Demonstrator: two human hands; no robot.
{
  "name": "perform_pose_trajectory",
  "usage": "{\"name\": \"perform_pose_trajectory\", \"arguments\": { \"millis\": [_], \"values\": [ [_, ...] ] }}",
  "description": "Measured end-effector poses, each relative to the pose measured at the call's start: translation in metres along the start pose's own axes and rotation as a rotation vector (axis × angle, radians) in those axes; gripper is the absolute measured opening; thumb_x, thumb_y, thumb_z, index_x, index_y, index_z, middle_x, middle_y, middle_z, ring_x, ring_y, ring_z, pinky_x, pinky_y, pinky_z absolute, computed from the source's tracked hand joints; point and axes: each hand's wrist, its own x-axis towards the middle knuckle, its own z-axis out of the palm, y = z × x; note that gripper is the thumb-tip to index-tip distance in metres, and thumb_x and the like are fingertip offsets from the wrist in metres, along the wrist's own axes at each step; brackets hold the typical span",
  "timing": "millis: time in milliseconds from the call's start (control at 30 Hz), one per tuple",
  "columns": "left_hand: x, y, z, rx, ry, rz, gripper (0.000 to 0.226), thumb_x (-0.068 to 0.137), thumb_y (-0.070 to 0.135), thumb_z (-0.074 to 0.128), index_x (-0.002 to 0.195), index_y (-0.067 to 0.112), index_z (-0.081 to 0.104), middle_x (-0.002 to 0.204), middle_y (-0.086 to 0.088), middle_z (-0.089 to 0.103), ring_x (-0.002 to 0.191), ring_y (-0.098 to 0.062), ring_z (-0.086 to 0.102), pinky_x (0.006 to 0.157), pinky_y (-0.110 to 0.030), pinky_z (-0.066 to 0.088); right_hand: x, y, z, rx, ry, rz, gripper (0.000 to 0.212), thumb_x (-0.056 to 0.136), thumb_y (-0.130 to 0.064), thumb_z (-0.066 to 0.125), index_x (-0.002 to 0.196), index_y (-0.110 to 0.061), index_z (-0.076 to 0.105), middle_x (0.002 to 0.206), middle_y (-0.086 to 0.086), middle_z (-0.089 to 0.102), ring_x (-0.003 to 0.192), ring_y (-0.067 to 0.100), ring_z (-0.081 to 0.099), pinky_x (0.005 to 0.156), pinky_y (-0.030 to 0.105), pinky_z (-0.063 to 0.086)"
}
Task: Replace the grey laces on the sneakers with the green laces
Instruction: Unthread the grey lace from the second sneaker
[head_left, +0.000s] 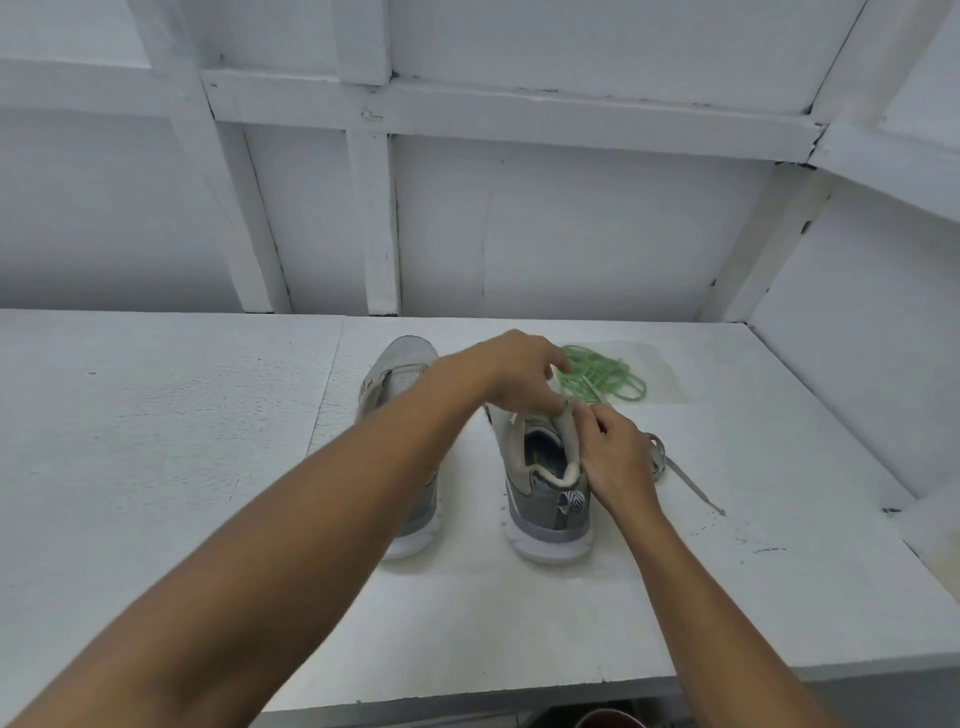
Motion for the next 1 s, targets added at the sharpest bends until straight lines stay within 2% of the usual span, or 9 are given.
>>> {"name": "perform_pose_trajectory", "arguments": {
  "millis": [100,200,300,433,533,667,767,900,1000],
  "values": [
    [0.008,0.003,0.018,0.155,0.160,0.006,0.026,0.089,0.037,0.060,0.113,0.028,0.067,0.110,0.003,0.065,0.105,-0.021,0.058,0.086,-0.034,0.045,0.000,0.001,0.000,0.011,0.000,0.005,0.045,0.101,-0.032,0.046,0.060,-0.015,0.043,0.058,-0.002,0.046,0.056,0.011,0.038,0.049,0.020,0.029],
    [0.010,-0.002,0.018,0.191,0.228,0.013,0.015,0.093,0.025,0.058,0.102,0.025,0.070,0.103,0.000,0.066,0.097,-0.022,0.059,0.080,-0.034,0.043,0.000,0.002,0.001,0.003,0.012,0.012,0.044,0.101,-0.031,0.046,0.060,-0.015,0.041,0.057,-0.003,0.044,0.056,0.011,0.038,0.049,0.021,0.027],
    [0.007,-0.017,-0.001,0.231,0.351,-0.001,0.020,0.093,0.010,0.053,0.105,0.019,0.066,0.108,-0.003,0.063,0.102,-0.025,0.058,0.086,-0.038,0.047,0.000,0.003,0.001,-0.002,0.010,0.002,0.044,0.101,-0.030,0.046,0.061,-0.013,0.041,0.056,-0.002,0.043,0.054,0.011,0.036,0.049,0.020,0.029],
    [0.001,-0.045,-0.032,0.290,0.591,-0.253,0.031,0.088,0.000,0.046,0.118,0.006,0.048,0.114,-0.017,0.053,0.100,-0.035,0.054,0.079,-0.041,0.044,0.001,0.005,0.002,0.009,0.018,0.001,0.044,0.101,-0.031,0.046,0.063,-0.009,0.045,0.057,-0.001,0.045,0.055,0.012,0.037,0.050,0.018,0.030],
    [0.002,-0.048,-0.029,0.348,0.548,-0.312,0.034,0.095,0.016,0.046,0.128,0.006,0.044,0.123,-0.018,0.048,0.107,-0.036,0.051,0.083,-0.042,0.042,0.001,0.005,0.003,0.011,0.020,-0.006,0.044,0.101,-0.030,0.047,0.061,-0.012,0.042,0.056,-0.002,0.043,0.055,0.013,0.037,0.050,0.019,0.030],
    [0.006,-0.023,0.004,0.188,0.329,-0.024,0.043,0.097,0.038,0.051,0.137,0.023,0.048,0.134,-0.007,0.051,0.123,-0.028,0.048,0.102,-0.042,0.040,0.002,0.006,0.003,0.004,0.020,-0.008,0.045,0.101,-0.030,0.046,0.059,-0.015,0.038,0.055,-0.003,0.042,0.054,0.011,0.036,0.049,0.021,0.028],
    [0.014,-0.010,0.033,0.245,0.268,0.047,0.032,0.094,0.038,0.053,0.124,0.027,0.060,0.120,-0.002,0.063,0.116,-0.023,0.053,0.094,-0.036,0.042,0.002,0.005,0.003,-0.006,0.020,-0.001,0.044,0.101,-0.031,0.046,0.061,-0.013,0.042,0.057,-0.002,0.046,0.056,0.012,0.038,0.050,0.019,0.031],
    [0.017,-0.009,0.043,0.264,0.364,0.087,0.021,0.094,0.030,0.054,0.107,0.022,0.067,0.106,-0.001,0.067,0.104,-0.023,0.057,0.082,-0.033,0.042,0.002,0.006,0.003,0.001,0.018,-0.005,0.043,0.101,-0.031,0.046,0.062,-0.012,0.045,0.058,0.000,0.048,0.056,0.012,0.039,0.051,0.018,0.032],
    [0.014,-0.011,0.037,0.247,0.432,0.112,0.018,0.094,0.028,0.053,0.101,0.022,0.068,0.103,0.001,0.068,0.100,-0.022,0.057,0.082,-0.035,0.045,0.001,0.005,0.002,0.001,0.017,-0.003,0.044,0.101,-0.032,0.047,0.061,-0.015,0.043,0.057,-0.002,0.045,0.055,0.011,0.038,0.049,0.017,0.032]
  ]
}}
